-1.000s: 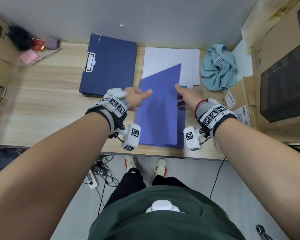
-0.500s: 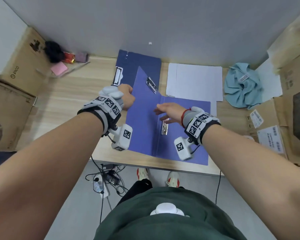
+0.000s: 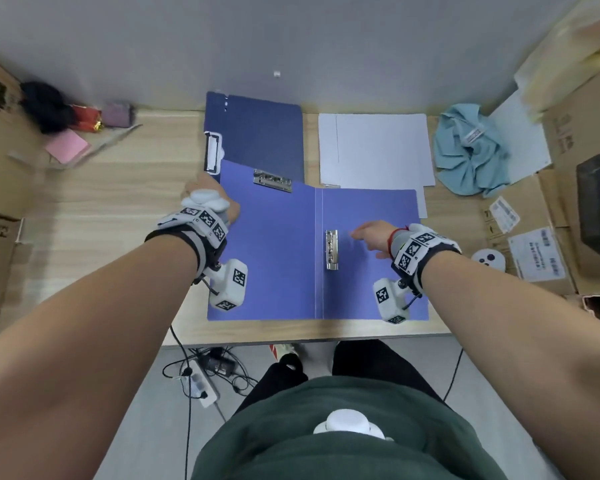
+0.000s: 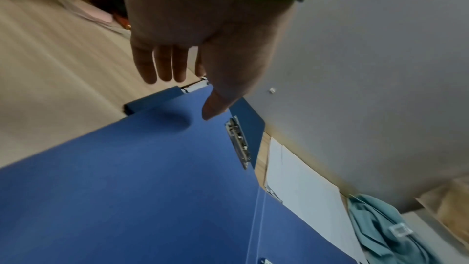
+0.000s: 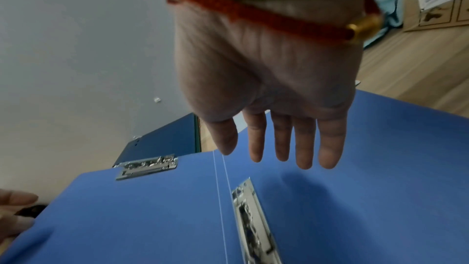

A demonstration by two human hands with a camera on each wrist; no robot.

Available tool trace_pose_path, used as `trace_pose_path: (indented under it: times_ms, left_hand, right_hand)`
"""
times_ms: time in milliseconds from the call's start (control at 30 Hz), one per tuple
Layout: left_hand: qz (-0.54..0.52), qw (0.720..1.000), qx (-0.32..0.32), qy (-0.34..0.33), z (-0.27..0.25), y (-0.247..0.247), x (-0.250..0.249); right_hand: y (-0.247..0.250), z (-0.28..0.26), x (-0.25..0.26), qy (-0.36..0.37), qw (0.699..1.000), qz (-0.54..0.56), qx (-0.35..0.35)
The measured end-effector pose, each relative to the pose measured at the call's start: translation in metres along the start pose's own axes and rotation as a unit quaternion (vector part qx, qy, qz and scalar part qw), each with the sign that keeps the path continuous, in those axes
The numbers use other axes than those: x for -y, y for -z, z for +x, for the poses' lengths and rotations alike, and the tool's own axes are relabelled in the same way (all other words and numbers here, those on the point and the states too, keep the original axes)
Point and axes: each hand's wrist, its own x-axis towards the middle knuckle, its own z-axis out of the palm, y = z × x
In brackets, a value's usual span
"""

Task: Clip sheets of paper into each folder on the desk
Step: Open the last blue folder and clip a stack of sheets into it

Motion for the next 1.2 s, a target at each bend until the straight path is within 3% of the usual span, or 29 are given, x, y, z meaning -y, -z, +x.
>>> trace_pose_path:
  times_ms: [100,300,533,633,800,933,1200]
  left_hand:
    - [-0.017,0.999,-0.032,-0.038,0.003,0.012,-0.04]
    - [-0.05,0.984,0.105,-0.132,0.01,0.003,-0.11]
    - [-0.13,0.963,0.213,-0.098,0.016,-0.053,-0.173]
    - [-0.121,0.958,0.246,-0.086,0.025,-0.08,-0.196]
    - [-0.11,0.952,0.276,-0.078,0.035,-0.108,-0.22]
    - [-0.083,0.945,0.306,-0.075,0.038,-0.122,-0.233]
    - [-0.075,0.949,0.303,-0.043,0.051,-0.12,-0.239]
  right_hand:
    - [0.027,0.011,0.002,0.013,0.998,0.055,-0.039]
    - [0.094,0.039,0.02,0.036,0.992,0.039,-0.118]
    - [0.142,0.097,0.012,-0.019,0.986,0.033,-0.163]
    - [0.155,0.126,0.004,-0.066,0.983,0.039,-0.167]
    - [0.164,0.174,-0.012,-0.08,0.978,0.054,-0.182]
    - [0.171,0.169,-0.006,-0.081,0.977,0.069,-0.182]
    - [0.174,0.17,-0.001,-0.085,0.978,0.098,-0.162]
